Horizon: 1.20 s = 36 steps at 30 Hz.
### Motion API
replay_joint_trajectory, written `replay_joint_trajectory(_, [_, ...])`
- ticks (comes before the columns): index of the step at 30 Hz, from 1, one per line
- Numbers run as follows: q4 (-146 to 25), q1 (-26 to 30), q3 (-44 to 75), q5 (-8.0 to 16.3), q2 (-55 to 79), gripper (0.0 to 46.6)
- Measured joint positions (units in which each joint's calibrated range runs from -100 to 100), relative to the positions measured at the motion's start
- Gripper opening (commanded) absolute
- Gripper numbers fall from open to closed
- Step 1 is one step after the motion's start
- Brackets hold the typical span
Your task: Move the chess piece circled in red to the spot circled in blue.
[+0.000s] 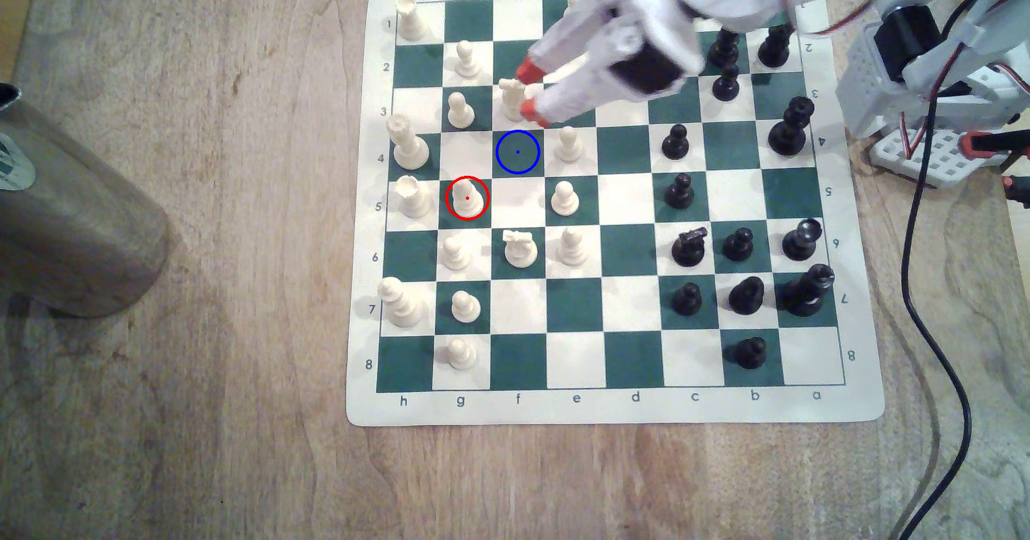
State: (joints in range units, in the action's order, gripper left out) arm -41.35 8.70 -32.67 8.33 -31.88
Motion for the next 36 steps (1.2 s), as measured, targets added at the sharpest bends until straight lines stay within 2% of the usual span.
replay_joint_trajectory(5, [-2.87, 0.00, 9.04, 2.83, 13.66, 13.1])
replay_joint_trajectory(10, [-4.78, -1.55, 14.46, 4.00, 22.37, 15.1])
replay_joint_trajectory(16, [-4.78, -2.21, 17.08, 4.25, 28.15, 15.2])
replay_joint_trajectory(27, [-5.74, -0.22, 32.26, 5.37, 42.56, 15.6])
replay_joint_trajectory(36, [-6.06, -0.37, 37.87, 5.76, 48.85, 15.4])
